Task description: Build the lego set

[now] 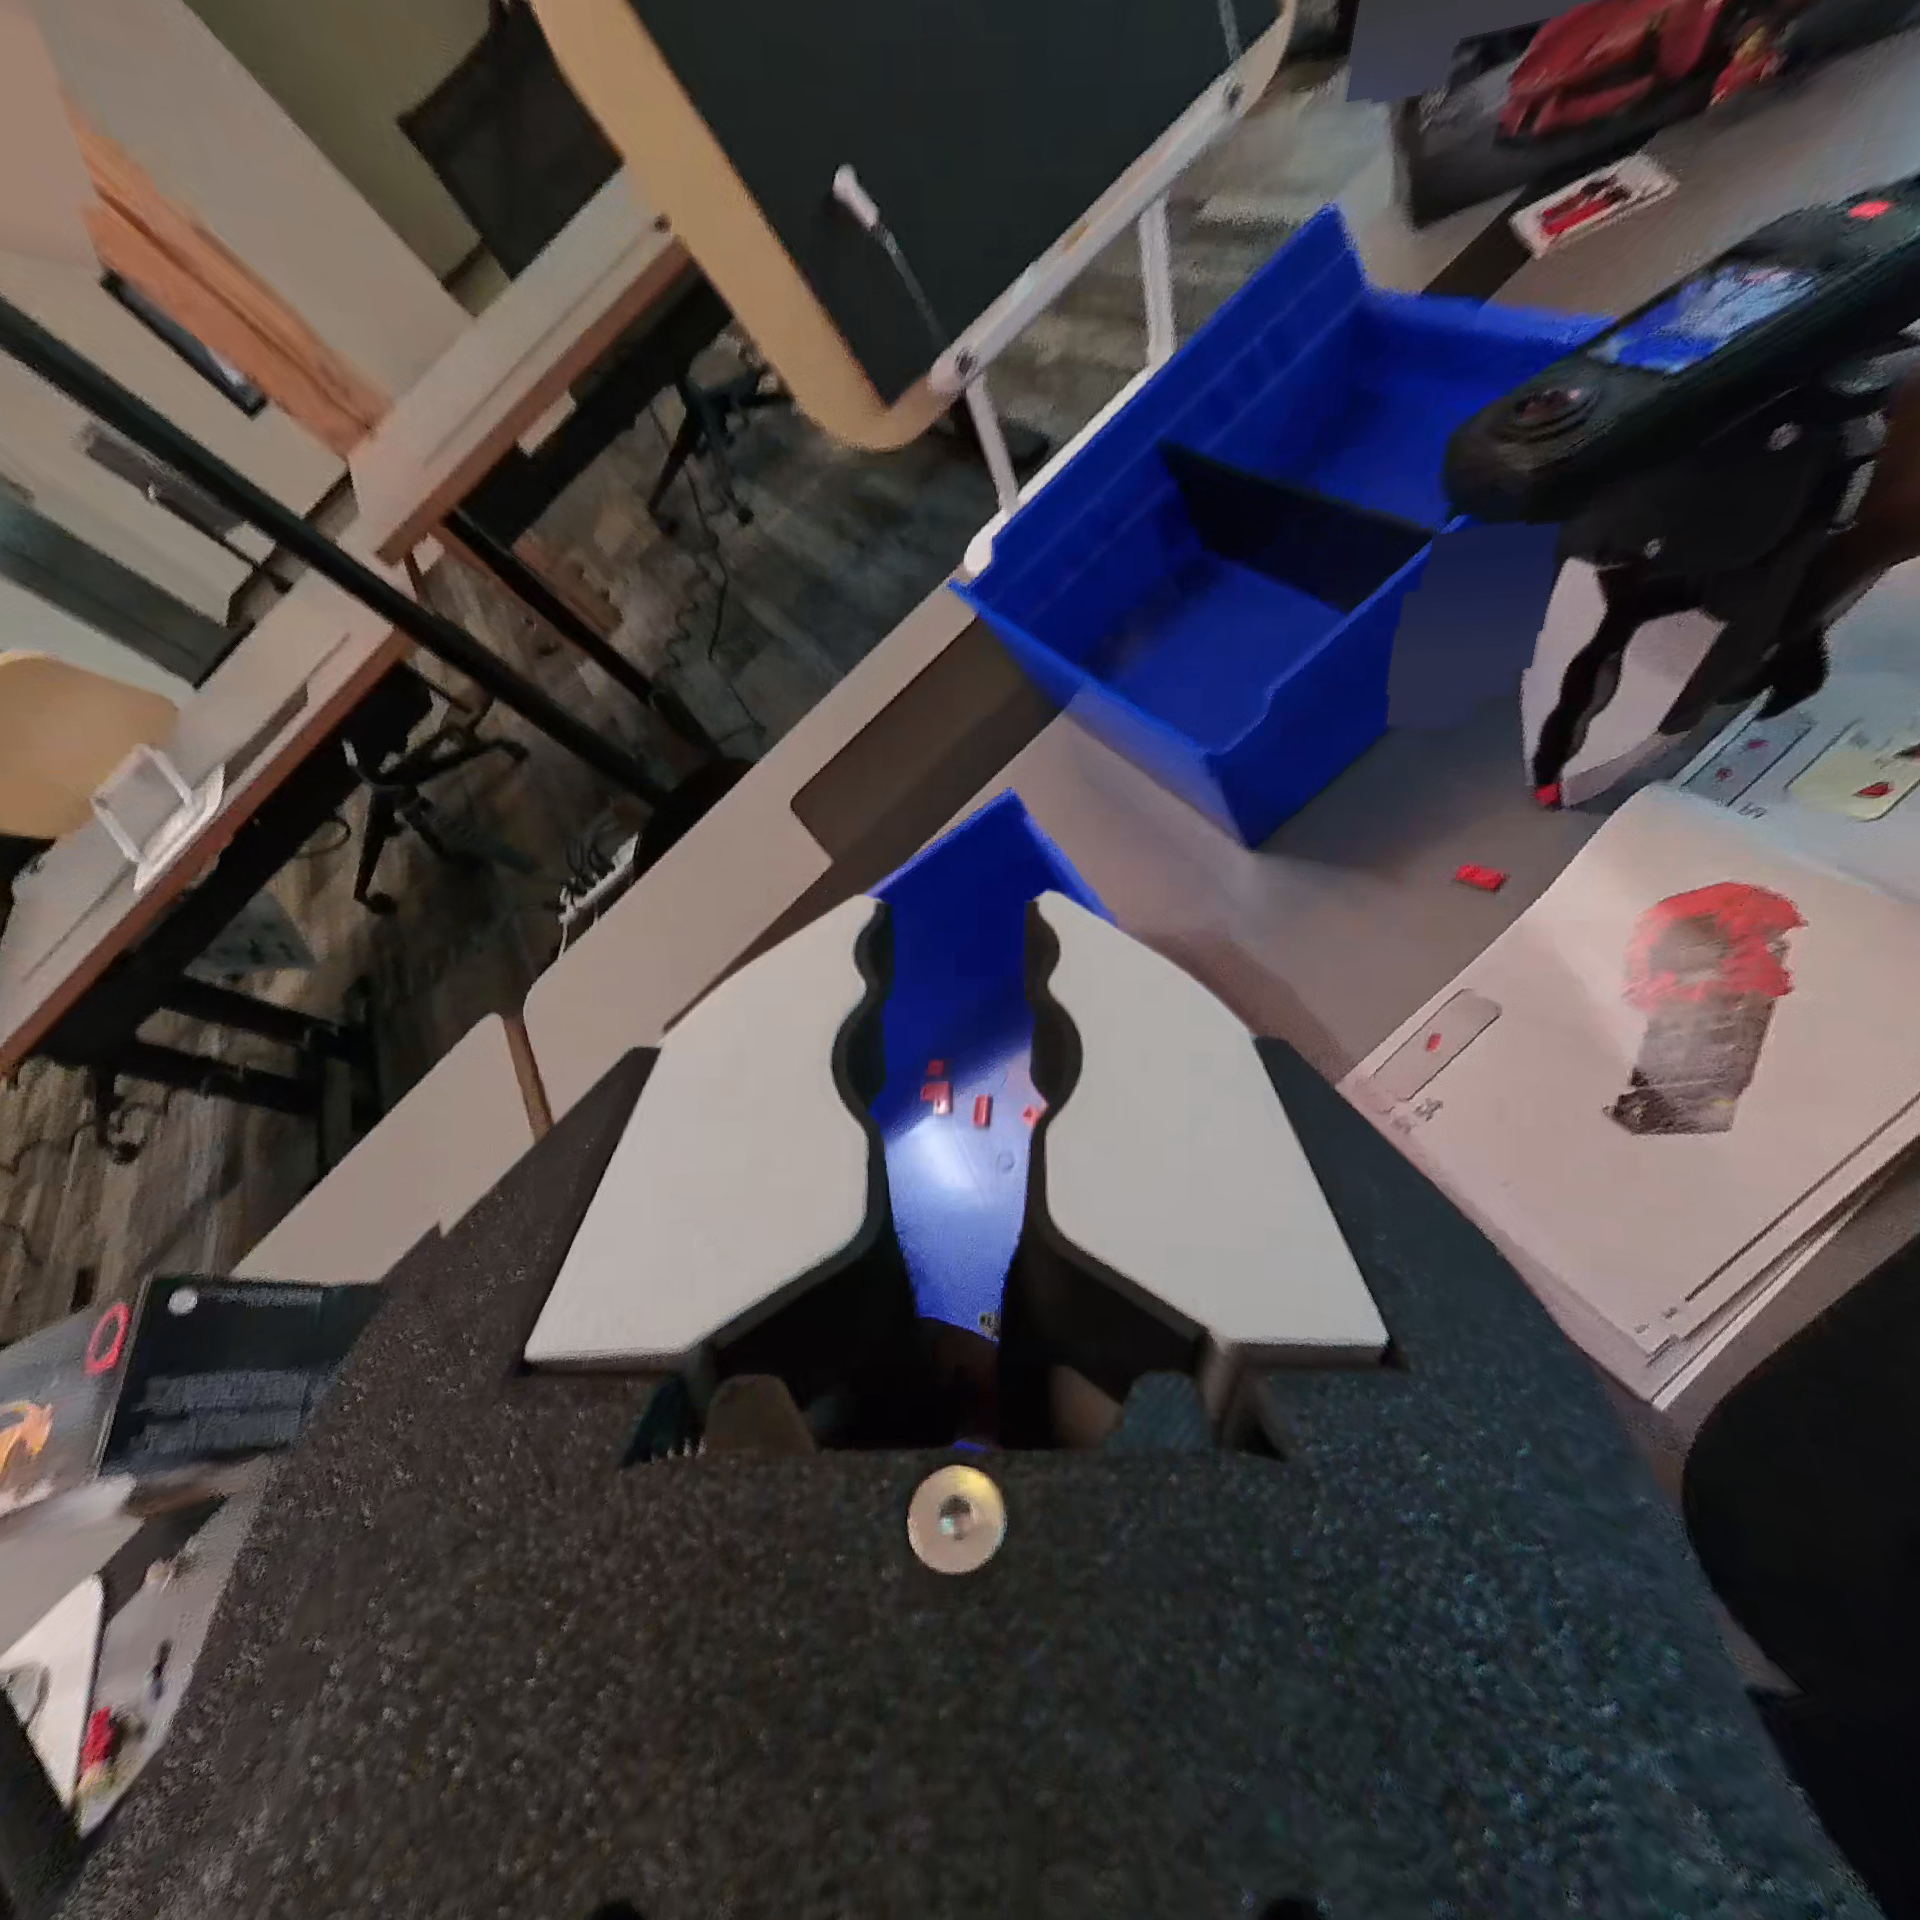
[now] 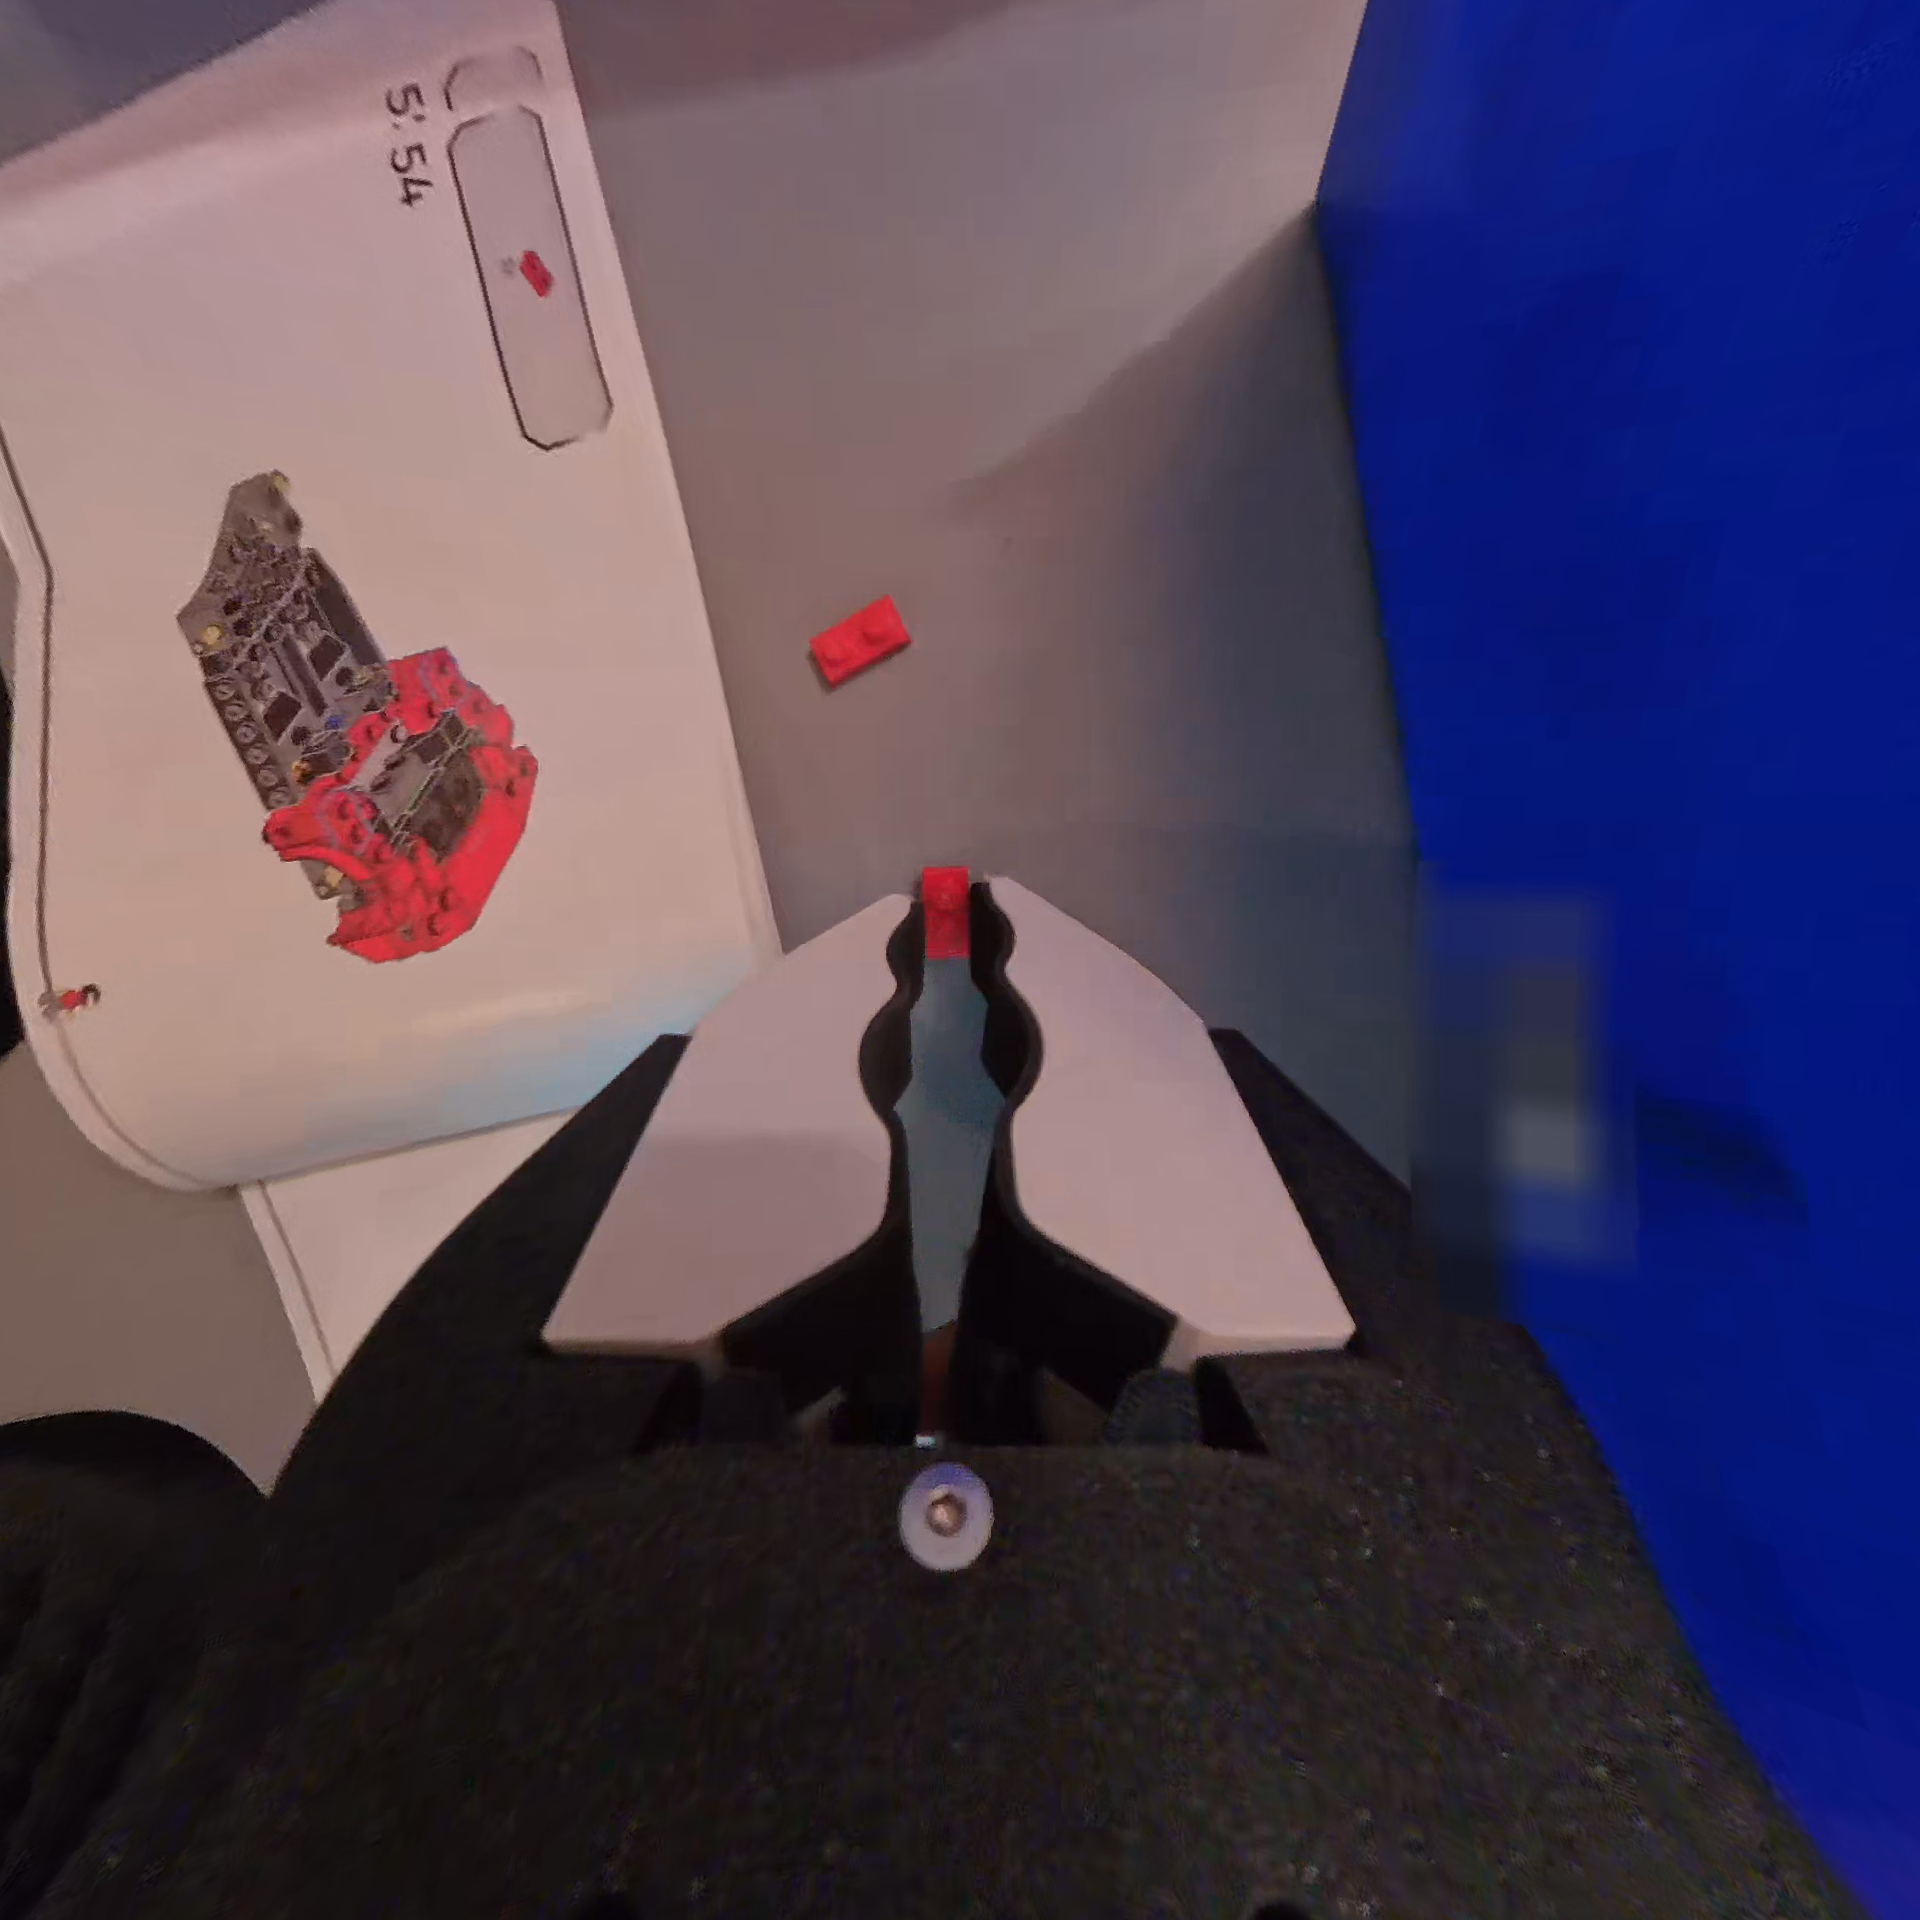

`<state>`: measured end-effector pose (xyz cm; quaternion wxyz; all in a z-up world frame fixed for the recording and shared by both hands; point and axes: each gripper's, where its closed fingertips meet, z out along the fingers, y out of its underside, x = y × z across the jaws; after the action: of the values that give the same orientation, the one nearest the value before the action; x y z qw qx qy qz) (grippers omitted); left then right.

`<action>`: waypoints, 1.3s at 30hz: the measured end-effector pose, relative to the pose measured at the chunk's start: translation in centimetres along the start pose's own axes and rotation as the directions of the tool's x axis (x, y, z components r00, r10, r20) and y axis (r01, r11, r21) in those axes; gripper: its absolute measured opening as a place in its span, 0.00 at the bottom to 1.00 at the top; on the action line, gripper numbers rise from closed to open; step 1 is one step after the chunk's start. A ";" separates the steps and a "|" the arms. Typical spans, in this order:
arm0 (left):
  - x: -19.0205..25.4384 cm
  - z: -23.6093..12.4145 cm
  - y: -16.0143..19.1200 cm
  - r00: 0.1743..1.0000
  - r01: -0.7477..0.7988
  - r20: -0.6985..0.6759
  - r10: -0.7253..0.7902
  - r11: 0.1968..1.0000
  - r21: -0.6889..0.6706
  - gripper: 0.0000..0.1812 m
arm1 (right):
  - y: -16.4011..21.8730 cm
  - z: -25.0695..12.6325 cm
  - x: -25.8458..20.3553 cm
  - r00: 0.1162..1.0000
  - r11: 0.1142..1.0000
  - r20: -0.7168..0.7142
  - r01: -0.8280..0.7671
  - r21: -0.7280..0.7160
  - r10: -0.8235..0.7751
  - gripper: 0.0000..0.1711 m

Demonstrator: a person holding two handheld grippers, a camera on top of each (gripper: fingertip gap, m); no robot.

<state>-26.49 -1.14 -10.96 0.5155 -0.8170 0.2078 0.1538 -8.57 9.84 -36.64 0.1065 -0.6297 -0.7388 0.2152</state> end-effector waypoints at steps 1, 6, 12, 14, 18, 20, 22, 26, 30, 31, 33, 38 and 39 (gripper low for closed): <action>-0.3 0.2 0.5 1.000 0.004 0.005 -0.004 1.000 -0.023 0.13 | -0.4 0.0 0.0 1.000 1.000 0.004 0.000 0.018 0.000 0.05; -0.1 0.5 0.8 1.000 0.005 -0.031 -0.006 1.000 -0.020 0.12 | -0.4 0.0 0.5 0.999 1.000 -0.032 0.000 -0.007 -0.001 0.05; 2.3 0.9 -0.9 0.990 -0.046 -0.129 0.051 0.998 0.045 0.12 | -0.4 0.0 0.6 0.999 1.000 -0.050 0.006 -0.007 -0.006 0.05; 3.0 1.2 -1.2 0.986 -0.070 -0.151 0.075 0.997 0.042 0.12 | -0.5 -0.1 0.6 0.999 1.000 -0.045 -0.005 -0.002 0.005 0.08; 4.2 2.0 -1.2 0.976 -0.119 -0.180 0.120 0.993 0.017 0.13 | -1.1 -0.8 0.6 0.999 0.999 -0.044 -0.018 0.041 0.020 0.12; 4.8 2.3 -1.3 0.970 -0.139 -0.198 0.138 0.990 0.011 0.13 | -1.3 -1.2 0.7 0.999 0.998 -0.047 -0.021 0.063 0.024 0.14; 5.3 2.5 -1.5 0.966 -0.153 -0.208 0.151 0.988 0.007 0.13 | -1.2 -1.4 0.6 0.999 0.998 -0.040 -0.022 0.065 0.025 0.15; 6.3 2.9 -1.7 0.957 -0.180 -0.231 0.175 0.984 -0.001 0.13 | -0.6 -1.1 0.4 1.000 0.999 -0.026 -0.011 0.029 0.012 0.20; 7.3 3.0 -1.8 0.945 -0.213 -0.254 0.205 0.977 -0.005 0.13 | -0.5 -0.6 0.4 0.999 1.000 -0.032 0.008 0.018 -0.007 0.21; 7.4 3.0 -1.8 0.943 -0.219 -0.256 0.211 0.976 -0.005 0.13 | -0.5 -0.7 0.4 0.999 1.000 -0.033 0.008 0.020 -0.008 0.22; 7.4 3.0 -1.9 0.943 -0.223 -0.254 0.214 0.975 -0.007 0.13 | -0.6 -0.9 0.5 0.999 1.000 -0.036 0.007 0.030 -0.006 0.22; 7.2 3.1 -1.8 0.947 -0.217 -0.247 0.207 0.976 -0.013 0.13 | -0.8 -1.7 0.7 0.999 0.998 -0.037 -0.005 0.064 0.008 0.22; 7.2 3.1 -1.8 0.947 -0.217 -0.246 0.207 0.976 -0.015 0.13 | -0.8 -1.9 0.7 0.999 0.998 -0.040 -0.006 0.068 0.009 0.22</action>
<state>-19.50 1.07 -14.26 0.4496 -0.8131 0.3525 0.1116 -8.63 10.78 -34.66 0.1419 -0.6328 -0.7263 0.2281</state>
